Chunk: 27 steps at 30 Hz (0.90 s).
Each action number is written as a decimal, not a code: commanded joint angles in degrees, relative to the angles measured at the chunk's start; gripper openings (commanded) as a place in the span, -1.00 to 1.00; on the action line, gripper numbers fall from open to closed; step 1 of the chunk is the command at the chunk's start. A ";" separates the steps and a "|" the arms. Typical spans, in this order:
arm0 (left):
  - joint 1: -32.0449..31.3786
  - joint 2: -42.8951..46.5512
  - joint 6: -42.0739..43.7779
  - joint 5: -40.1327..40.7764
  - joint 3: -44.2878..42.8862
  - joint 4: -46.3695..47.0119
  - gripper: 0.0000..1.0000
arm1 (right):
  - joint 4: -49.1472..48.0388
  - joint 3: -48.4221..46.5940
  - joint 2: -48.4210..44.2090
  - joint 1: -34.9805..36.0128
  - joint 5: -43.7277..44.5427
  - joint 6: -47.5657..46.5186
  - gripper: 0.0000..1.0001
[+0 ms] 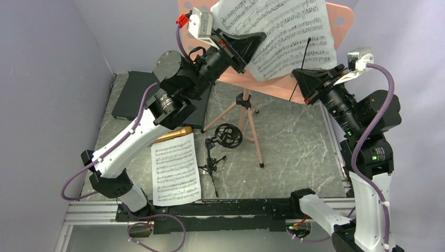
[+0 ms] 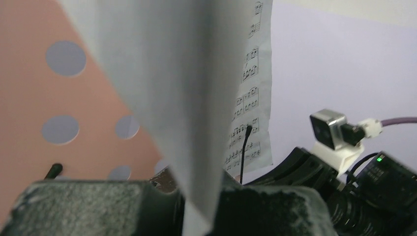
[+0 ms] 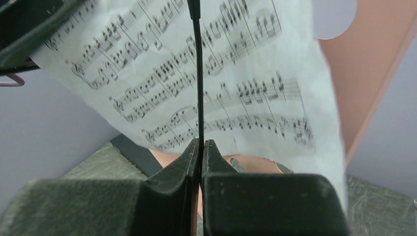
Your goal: Set up the instrument practice props
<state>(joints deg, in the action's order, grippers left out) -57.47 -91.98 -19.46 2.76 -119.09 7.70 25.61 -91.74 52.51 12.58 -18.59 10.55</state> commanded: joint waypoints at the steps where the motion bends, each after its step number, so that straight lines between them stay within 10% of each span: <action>1: -0.28 2.96 3.13 -0.70 -0.85 -5.74 -0.94 | -0.12 -1.50 -0.32 0.11 -1.88 0.53 -1.00; 27: -0.29 -4.10 3.66 -9.28 -10.24 -18.61 -0.83 | -1.31 -0.46 -0.04 0.14 -3.43 2.51 -1.00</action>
<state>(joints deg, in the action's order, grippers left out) -57.47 -96.68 -15.94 -4.80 -127.55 -10.92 25.58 -91.74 52.53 12.58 -20.10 12.08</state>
